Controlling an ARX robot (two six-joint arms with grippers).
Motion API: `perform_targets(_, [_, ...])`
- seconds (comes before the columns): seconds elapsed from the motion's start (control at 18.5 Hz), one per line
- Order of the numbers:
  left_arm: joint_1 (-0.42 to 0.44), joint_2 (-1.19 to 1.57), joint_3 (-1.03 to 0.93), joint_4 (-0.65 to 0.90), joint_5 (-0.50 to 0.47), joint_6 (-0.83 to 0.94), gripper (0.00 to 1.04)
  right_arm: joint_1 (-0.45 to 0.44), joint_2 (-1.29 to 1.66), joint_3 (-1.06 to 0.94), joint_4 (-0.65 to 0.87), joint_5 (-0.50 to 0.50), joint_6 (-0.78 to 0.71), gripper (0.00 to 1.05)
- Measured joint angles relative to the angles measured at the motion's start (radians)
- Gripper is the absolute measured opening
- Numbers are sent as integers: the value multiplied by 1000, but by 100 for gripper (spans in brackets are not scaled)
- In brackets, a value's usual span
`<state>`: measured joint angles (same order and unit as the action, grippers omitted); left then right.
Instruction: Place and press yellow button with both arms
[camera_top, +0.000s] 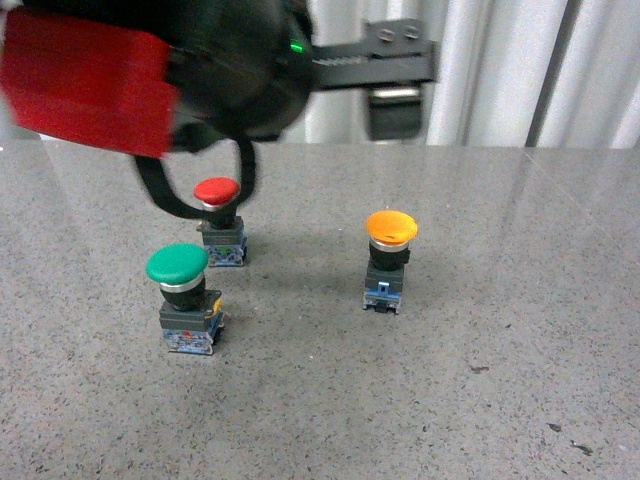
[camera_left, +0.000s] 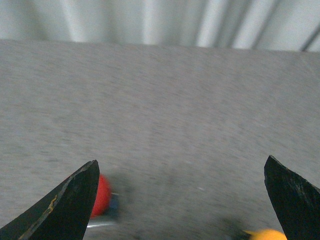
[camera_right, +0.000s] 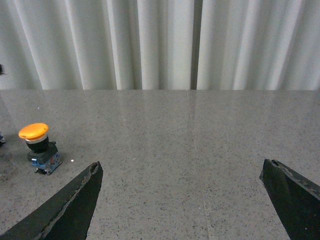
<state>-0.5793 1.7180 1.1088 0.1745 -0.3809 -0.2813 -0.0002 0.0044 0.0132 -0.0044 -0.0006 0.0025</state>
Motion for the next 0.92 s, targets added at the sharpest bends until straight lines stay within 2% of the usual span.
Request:
perform_targets(0.16, [188, -203, -167, 68, -47, 132, 98, 0, 0, 0, 0, 0, 0, 98])
perform_targets(0.27, [283, -412, -288, 96, -29, 233, 98, 0, 0, 0, 0, 0, 0, 98])
perform_targets(0.38, [367, -666, -420, 51, 6, 324, 98, 0, 0, 0, 0, 0, 0, 98])
perform_targets(0.54, [379, -764, -470, 16, 11, 347, 98, 0, 0, 0, 0, 0, 0, 98])
perform_targets(0.76, [410, -884, -576, 114, 132, 329, 87, 0, 0, 0, 0, 0, 0, 98])
perform_targets(0.81, [412, -940, -627, 140, 172, 317, 82, 0, 0, 0, 0, 0, 0, 98])
perform_targets(0.92, [421, -1149, -851, 156, 230, 302, 60, 0, 0, 0, 0, 0, 0, 98])
